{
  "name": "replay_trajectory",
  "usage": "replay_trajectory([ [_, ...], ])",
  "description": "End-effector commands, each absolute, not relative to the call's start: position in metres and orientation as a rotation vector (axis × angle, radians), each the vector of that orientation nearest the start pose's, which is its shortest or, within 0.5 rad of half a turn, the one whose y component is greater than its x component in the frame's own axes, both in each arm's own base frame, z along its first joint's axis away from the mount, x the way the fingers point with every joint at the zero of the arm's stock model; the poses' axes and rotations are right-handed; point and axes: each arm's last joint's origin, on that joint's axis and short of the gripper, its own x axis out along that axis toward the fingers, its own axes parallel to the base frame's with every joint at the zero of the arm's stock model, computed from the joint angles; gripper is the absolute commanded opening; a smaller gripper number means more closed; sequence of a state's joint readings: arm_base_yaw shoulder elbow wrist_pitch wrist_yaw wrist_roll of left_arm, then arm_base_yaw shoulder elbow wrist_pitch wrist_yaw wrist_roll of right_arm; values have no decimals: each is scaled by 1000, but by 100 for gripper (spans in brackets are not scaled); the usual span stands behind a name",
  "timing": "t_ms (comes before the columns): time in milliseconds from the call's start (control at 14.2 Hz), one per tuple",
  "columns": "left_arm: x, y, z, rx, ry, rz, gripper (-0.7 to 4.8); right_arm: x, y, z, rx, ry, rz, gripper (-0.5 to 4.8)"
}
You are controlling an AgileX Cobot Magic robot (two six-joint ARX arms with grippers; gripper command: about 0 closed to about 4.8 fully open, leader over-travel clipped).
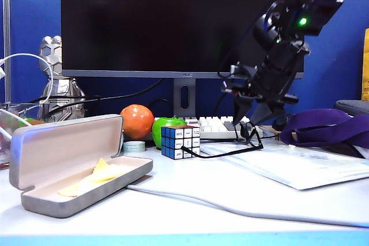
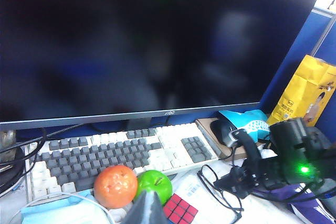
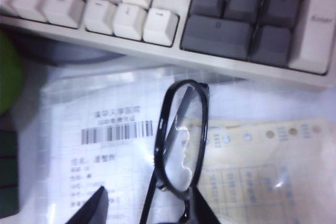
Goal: Pick up the glasses, fold the temples of the glasses, place the glasses into the glasses case, and finally close the glasses case.
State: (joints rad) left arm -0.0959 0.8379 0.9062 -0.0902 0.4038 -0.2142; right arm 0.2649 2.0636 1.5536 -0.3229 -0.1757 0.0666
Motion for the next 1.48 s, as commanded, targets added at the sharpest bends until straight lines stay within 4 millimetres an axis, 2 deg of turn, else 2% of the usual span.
replay_trajectory([
  [70, 177, -28, 376, -183, 58, -490, -5, 438, 124, 188, 22, 885, 381, 202],
  [211, 177, -28, 376, -167, 54, -474, -5, 439, 124, 179, 17, 913, 374, 186],
  [282, 177, -28, 375, -167, 54, -474, -5, 439, 124, 178, 9, 913, 357, 135],
  [352, 177, -28, 375, -167, 55, -474, -5, 440, 123, 179, 1, 905, 340, -1],
  [423, 177, -28, 375, -167, 57, -474, -5, 441, 125, 187, 28, 889, 395, -5],
  [493, 176, -29, 374, -165, 75, -529, -5, 441, 128, 219, 91, 835, 526, -5],
  [634, 175, -31, 374, -165, 78, -612, -5, 435, 132, 248, 161, 755, 707, -5],
  [845, 174, -39, 377, -163, 60, -773, -5, 422, 137, 294, 371, 640, 1047, -5],
  [986, 179, -51, 380, -182, 32, -862, -5, 418, 139, 319, 494, 589, 1175, -5],
  [1056, 182, -65, 381, -183, 1, -937, -5, 417, 142, 333, 560, 557, 1237, -5],
  [1338, 190, -105, 385, -232, -97, -1119, -5, 413, 161, 348, 598, 466, 1276, -5],
  [1479, 195, -121, 381, -259, -89, -1178, -5, 403, 186, 348, 591, 471, 1300, -5],
])
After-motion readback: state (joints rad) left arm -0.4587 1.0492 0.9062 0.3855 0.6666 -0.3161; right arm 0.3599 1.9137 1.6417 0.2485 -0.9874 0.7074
